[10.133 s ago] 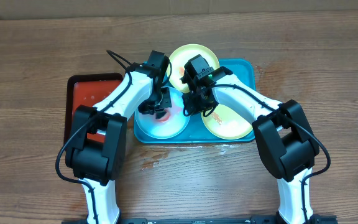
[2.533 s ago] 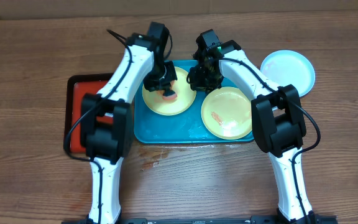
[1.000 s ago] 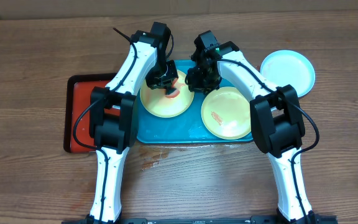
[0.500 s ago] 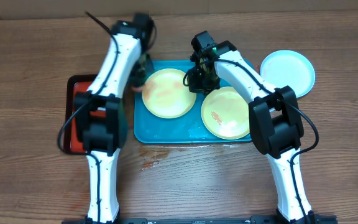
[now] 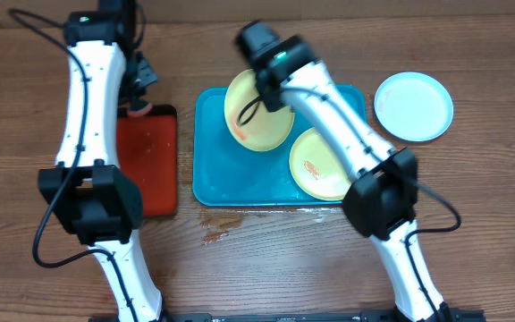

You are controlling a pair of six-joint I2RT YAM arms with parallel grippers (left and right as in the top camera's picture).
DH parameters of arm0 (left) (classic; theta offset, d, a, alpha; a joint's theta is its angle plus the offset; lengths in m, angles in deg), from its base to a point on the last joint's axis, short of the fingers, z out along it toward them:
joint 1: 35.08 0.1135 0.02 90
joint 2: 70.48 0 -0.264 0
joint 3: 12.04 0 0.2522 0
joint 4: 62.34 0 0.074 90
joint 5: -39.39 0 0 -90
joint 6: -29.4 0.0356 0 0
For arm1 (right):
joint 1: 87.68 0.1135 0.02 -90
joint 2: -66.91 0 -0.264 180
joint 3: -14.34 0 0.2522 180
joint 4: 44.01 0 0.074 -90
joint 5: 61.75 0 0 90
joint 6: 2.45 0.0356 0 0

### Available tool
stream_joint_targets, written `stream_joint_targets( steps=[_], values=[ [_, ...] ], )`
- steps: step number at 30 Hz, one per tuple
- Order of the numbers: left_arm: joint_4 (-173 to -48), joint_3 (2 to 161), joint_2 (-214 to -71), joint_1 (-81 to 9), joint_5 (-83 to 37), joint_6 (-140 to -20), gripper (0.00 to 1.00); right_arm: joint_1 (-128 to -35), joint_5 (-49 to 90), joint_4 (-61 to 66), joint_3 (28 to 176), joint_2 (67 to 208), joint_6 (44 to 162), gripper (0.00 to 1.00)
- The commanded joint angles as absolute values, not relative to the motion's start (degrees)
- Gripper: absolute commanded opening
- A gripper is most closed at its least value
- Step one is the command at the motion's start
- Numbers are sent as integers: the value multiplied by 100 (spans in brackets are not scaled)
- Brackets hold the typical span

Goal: Clean dirty plates on tray and stack at the side
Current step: 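Scrub the upper yellow plate with the sponge in the left gripper, then carry the yellow plate with the right gripper onto the light-blue plate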

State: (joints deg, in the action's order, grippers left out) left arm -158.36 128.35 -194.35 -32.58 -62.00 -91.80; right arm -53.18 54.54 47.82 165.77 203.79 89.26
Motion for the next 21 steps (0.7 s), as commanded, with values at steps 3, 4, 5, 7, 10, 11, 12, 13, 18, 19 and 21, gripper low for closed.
stream_joint_targets(
  steps=[3, 4, 5, 7, 10, 11, 12, 13, 18, 19, 21],
  values=[
    [-15981, 12566, -19404, -2832, -6104, -9228, 4, -4398, 9027, 4891, 16771, 20117, 7984, 4],
    [-15994, 12529, -19404, -2788, -6104, -9226, 4, -4277, 9383, 4854, 16771, 20117, 7927, 4],
    [-15994, 12492, -19404, -2753, -6102, -9204, 4, -4159, 9735, 4801, 16771, 20117, 7857, 4],
    [-15996, 12429, -19404, -2705, -6104, -9186, 4, -3943, 10347, 4734, 16771, 20117, 7667, 4],
    [-16000, 12367, -19404, -2657, -6104, -9180, 4, -3713, 10822, 4703, 16771, 20117, 7342, 4],
    [-16009, 12367, -19411, -2652, -6104, -9140, 4, -3661, 10929, 4703, 16771, 20117, 7250, 4],
    [-16009, 12367, -19411, -2650, -6104, -9116, 4, -3624, 11016, 4703, 16771, 20117, 7182, 4],
    [-16007, 12367, -19411, -2650, -6102, -9077, 4, -3600, 11101, 4703, 16771, 20117, 7121, 4],
    [-16011, 12367, -19411, -2652, -6102, -9016, 4, -3617, 11036, 4699, 16771, 20117, 7103, 4],
    [-16011, 12367, -19411, -2652, -6102, -9018, 4, -3635, 10789, 4696, 16771, 20117, 7110, 4],
    [-16009, 12367, -19411, -2652, -6076, -9020, 4, -3674, 9770, 4699, 16771, 20117, 7289, 4]
  ],
)
